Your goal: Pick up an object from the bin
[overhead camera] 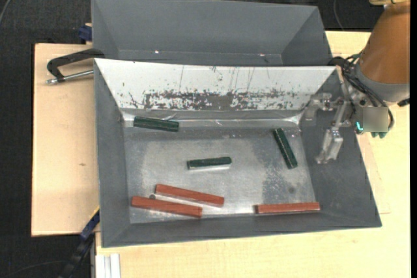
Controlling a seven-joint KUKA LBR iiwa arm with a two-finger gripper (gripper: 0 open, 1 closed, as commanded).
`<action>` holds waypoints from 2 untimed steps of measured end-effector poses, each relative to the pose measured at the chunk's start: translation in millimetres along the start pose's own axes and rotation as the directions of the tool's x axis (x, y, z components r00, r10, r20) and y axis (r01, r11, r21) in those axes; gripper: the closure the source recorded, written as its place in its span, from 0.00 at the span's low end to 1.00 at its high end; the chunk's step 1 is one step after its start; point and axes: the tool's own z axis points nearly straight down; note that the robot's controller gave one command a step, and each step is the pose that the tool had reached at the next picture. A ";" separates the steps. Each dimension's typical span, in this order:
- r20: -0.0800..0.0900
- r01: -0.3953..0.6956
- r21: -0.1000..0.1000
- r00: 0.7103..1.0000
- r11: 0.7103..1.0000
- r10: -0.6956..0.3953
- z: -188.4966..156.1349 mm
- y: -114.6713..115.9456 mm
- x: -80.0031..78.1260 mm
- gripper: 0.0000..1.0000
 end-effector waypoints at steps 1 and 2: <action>0.006 -0.119 -0.002 0.993 0.993 0.119 139.1 32.1 -24.1 0.00; 0.016 -0.316 -0.002 0.949 0.949 0.316 104.9 -2.0 -18.0 0.00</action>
Offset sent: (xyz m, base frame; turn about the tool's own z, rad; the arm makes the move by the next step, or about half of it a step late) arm 0.0228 0.0300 -0.1372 0.1201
